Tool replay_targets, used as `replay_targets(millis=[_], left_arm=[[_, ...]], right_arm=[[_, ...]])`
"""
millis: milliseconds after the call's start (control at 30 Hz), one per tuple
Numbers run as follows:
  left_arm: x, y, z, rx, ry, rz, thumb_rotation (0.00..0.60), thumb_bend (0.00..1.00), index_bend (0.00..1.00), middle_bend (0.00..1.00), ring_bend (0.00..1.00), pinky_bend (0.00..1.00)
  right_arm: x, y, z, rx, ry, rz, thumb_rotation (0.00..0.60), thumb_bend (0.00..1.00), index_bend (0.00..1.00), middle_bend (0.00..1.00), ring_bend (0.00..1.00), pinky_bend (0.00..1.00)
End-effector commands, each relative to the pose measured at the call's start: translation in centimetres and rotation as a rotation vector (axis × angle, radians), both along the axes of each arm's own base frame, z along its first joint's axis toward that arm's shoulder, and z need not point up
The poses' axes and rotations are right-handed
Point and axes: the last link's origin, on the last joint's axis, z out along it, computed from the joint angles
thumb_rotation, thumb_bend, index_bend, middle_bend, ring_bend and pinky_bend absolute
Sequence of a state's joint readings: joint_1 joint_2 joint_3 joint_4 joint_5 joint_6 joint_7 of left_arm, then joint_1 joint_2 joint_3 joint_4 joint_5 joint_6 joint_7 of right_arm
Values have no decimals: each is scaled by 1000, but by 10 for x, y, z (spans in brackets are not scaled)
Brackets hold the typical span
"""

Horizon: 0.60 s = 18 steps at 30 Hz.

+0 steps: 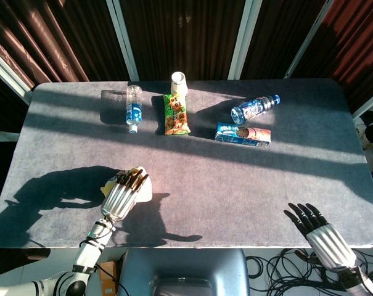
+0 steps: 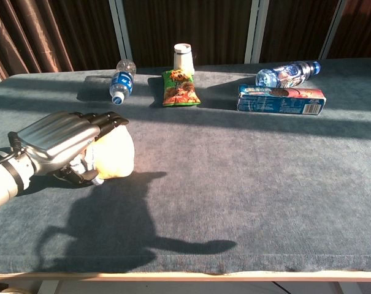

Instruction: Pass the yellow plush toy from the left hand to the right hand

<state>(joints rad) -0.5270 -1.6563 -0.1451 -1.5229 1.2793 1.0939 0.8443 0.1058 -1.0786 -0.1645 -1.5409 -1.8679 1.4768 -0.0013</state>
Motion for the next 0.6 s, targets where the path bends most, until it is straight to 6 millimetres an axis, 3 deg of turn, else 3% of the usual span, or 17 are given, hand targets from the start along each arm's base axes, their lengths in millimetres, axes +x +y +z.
replay_targets(millis=[33, 500, 600], left_arm=[[1, -1, -1, -5, -4, -2, 600, 277, 0, 45, 145, 252], [-4, 1, -3, -9, 17, 20, 600, 278, 0, 39, 135, 262], [-9, 4, -4, 10, 32, 42, 600, 280, 0, 47, 162, 339]], right_arm=[[0, 0, 0, 0, 0, 0, 600, 83, 0, 0, 0, 69], [0, 1, -1, 13, 6, 0, 600, 83, 0, 0, 0, 69], [0, 1, -1, 19, 8, 3, 600, 83, 0, 0, 0, 69]])
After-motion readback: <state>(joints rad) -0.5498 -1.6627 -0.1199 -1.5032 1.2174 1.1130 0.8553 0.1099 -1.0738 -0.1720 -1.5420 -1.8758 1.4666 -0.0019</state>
